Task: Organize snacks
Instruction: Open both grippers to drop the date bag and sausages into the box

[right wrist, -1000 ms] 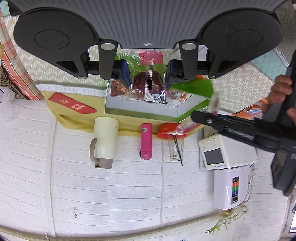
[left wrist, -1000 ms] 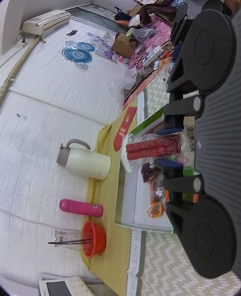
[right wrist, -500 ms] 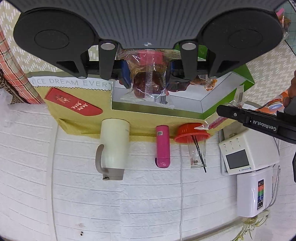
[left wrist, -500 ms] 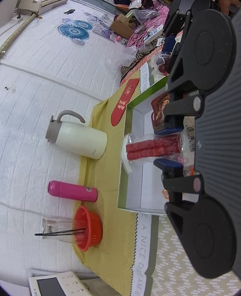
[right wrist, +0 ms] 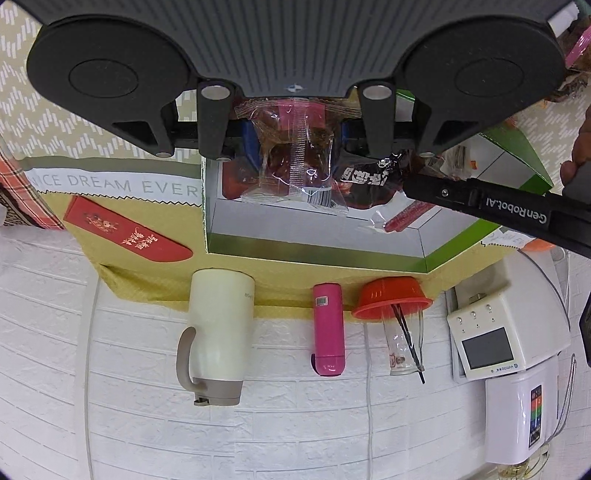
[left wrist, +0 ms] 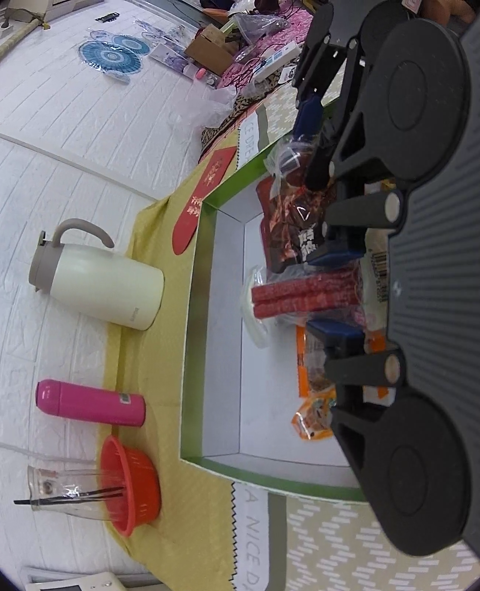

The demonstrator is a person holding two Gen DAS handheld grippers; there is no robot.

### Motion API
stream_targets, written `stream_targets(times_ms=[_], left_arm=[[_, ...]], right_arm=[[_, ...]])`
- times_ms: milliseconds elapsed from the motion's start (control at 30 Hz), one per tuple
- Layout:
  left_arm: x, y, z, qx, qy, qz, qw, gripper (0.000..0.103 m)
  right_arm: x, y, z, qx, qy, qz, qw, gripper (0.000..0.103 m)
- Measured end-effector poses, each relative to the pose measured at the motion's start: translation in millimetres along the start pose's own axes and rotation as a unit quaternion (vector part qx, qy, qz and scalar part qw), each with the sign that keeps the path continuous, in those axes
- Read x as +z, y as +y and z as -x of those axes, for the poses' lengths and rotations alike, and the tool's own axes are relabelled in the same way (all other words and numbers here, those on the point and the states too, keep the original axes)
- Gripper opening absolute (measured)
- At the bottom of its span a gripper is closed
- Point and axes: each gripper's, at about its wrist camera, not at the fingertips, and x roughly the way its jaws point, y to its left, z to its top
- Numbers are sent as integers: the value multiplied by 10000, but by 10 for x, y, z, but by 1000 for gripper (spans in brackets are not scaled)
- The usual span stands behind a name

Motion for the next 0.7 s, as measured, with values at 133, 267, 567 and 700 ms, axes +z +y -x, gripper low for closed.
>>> stream_targets(times_ms=[133,267,567,700], left_arm=[[-36,-44,109,88,-373,-42,9993,72],[-63,-91,255,331,-724,36,9968,91],[-126,-260,469,947,-844,-67,9919,93],[-170,-332,602,990,-878,-84,9912,93]], right_arm=[[-43,26,-38,86,40,136,9999,80],[-74,72,72,54,-156,328,9993,103],[-60,126,325,91,-270,361,9989,103],[-52,144,491,114,-370,356,9986,103]])
